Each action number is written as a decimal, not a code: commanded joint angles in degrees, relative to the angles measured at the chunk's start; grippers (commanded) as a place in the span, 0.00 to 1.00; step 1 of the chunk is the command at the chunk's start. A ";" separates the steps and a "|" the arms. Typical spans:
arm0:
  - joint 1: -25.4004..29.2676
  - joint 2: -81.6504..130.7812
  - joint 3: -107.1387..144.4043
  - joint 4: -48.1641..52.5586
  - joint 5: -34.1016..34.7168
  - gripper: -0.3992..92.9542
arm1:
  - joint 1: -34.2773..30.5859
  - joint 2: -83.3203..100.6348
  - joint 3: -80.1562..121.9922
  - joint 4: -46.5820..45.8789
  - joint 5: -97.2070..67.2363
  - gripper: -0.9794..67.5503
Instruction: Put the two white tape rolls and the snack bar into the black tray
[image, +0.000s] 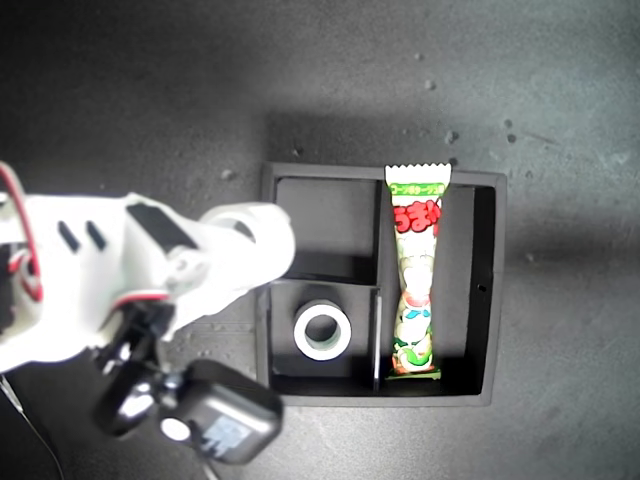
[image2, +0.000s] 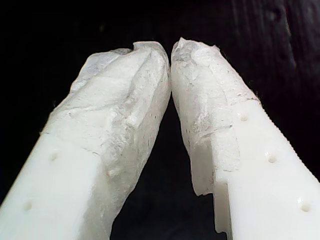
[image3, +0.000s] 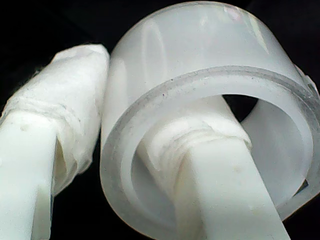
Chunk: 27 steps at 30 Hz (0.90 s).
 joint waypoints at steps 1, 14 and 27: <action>-0.88 -8.79 -9.58 0.97 2.72 0.00 | -3.78 1.32 14.85 -15.21 0.53 0.01; -2.20 -15.12 -10.46 0.79 3.60 0.00 | -12.04 1.49 38.85 -39.20 4.22 0.01; -2.90 -39.20 -37.79 13.18 2.90 0.00 | -13.54 1.49 40.25 -41.13 4.75 0.01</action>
